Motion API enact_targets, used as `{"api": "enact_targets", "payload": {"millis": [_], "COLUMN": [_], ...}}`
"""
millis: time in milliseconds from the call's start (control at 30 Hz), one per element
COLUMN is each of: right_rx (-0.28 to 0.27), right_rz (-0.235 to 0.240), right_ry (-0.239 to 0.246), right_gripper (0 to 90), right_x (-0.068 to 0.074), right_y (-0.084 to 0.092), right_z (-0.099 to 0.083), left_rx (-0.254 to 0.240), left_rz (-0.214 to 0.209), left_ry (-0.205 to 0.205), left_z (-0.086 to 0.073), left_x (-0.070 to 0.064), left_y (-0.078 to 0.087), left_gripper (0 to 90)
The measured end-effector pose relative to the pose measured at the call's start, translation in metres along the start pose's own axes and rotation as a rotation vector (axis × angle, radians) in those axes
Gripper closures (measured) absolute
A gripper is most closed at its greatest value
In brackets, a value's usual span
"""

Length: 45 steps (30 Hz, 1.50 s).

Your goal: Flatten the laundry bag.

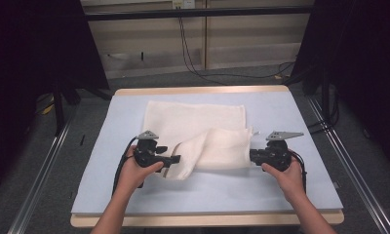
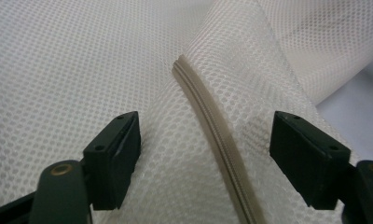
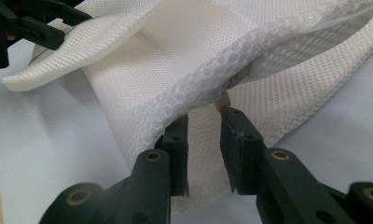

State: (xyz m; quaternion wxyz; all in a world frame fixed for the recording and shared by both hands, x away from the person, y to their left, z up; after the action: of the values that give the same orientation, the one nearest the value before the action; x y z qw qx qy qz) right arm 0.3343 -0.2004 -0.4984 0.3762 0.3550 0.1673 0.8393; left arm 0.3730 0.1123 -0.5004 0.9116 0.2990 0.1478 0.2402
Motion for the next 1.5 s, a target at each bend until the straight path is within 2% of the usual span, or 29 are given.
{"api": "enact_targets", "payload": {"millis": [33,67,133,167,200,300,333,433,533,567,633,700,733,767,800,867,933,1033,1233,1400,1467,1500], "right_rx": [0.001,0.005,0.015,0.02,0.027,0.051,0.051,0.059,0.081,0.091,0.093,0.093,0.099,0.106,0.106,0.123,0.132,0.12,0.091,0.025,0.004,-0.028], "right_rz": [0.0,-0.002,-0.002,-0.002,-0.011,-0.061,-0.061,-0.107,-0.198,-0.208,-0.233,-0.237,-0.239,-0.238,-0.238,-0.21,-0.212,-0.211,-0.25,-0.308,-0.298,-0.264], "right_ry": [-0.003,-0.004,0.006,0.01,0.014,0.005,0.005,-0.017,0.007,0.02,0.02,0.014,0.017,0.008,0.008,-0.001,-0.006,-0.022,-0.025,-0.04,-0.046,-0.056], "right_gripper": [72.0,72.4,72.5,72.5,72.5,71.1,71.1,62.1,55.2,54.9,55.8,58.6,63.2,72.4,72.4,83.4,87.0,88.2,88.6,88.4,87.3,84.2], "right_x": [0.0,0.0,0.0,0.0,-0.001,-0.006,-0.006,-0.013,-0.021,-0.022,-0.024,-0.024,-0.024,-0.024,-0.024,-0.022,-0.021,-0.024,-0.032,-0.047,-0.05,-0.05], "right_y": [0.0,0.0,-0.002,-0.003,-0.004,-0.008,-0.008,-0.011,-0.017,-0.019,-0.022,-0.024,-0.026,-0.029,-0.029,-0.033,-0.035,-0.035,-0.037,-0.037,-0.037,-0.035], "right_z": [0.0,-0.001,-0.002,-0.003,-0.005,-0.01,-0.01,-0.011,-0.013,-0.013,-0.013,-0.012,-0.01,-0.008,-0.008,-0.007,-0.005,0.0,0.009,0.027,0.031,0.034], "left_rx": [0.024,0.044,0.118,0.119,0.116,0.094,0.093,0.073,0.045,0.038,0.04,0.034,0.041,0.043,0.049,0.052,0.052,0.053,0.038,0.034,0.043,0.053], "left_rz": [0.005,0.001,-0.02,-0.02,-0.025,-0.049,-0.055,-0.084,-0.104,-0.117,-0.123,-0.118,-0.114,-0.114,-0.112,-0.113,-0.115,-0.112,-0.126,-0.172,-0.182,-0.181], "left_ry": [-0.003,-0.013,0.019,0.027,0.043,0.041,0.039,0.032,0.039,0.054,0.051,0.054,0.045,0.05,0.048,0.042,0.047,0.045,0.047,0.037,0.023,0.02], "left_z": [-0.001,-0.003,-0.008,-0.008,-0.008,-0.011,-0.012,-0.019,-0.023,-0.024,-0.026,-0.027,-0.027,-0.027,-0.026,-0.026,-0.026,-0.028,-0.026,-0.023,-0.025,-0.026], "left_x": [-0.001,-0.003,-0.009,-0.01,-0.01,-0.011,-0.012,-0.016,-0.018,-0.019,-0.018,-0.018,-0.018,-0.019,-0.019,-0.018,-0.018,-0.017,-0.018,-0.028,-0.032,-0.033], "left_y": [-0.001,-0.002,-0.003,-0.002,0.0,0.01,0.013,0.024,0.03,0.032,0.035,0.035,0.035,0.034,0.033,0.033,0.032,0.032,0.035,0.035,0.034,0.034], "left_gripper": [33.1,51.1,79.8,81.6,82.6,82.9,82.9,82.8,82.8,82.8,82.8,82.8,82.8,82.8,82.8,82.9,82.9,82.9,82.9,83.0,83.0,83.0]}}
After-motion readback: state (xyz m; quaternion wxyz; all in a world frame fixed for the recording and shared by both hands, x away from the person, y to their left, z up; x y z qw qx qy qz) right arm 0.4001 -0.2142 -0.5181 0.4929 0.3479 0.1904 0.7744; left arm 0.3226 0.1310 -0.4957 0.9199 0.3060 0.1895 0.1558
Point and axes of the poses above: each handheld gripper's, and its own axes: y roughly backward along the jaws, z roughly out of its top, x roughly to its left, the point moved 7 cm from there along -y, roughly forward along the jaws, and after that the axes turned 13 degrees about -y, right-handed, at the moved point
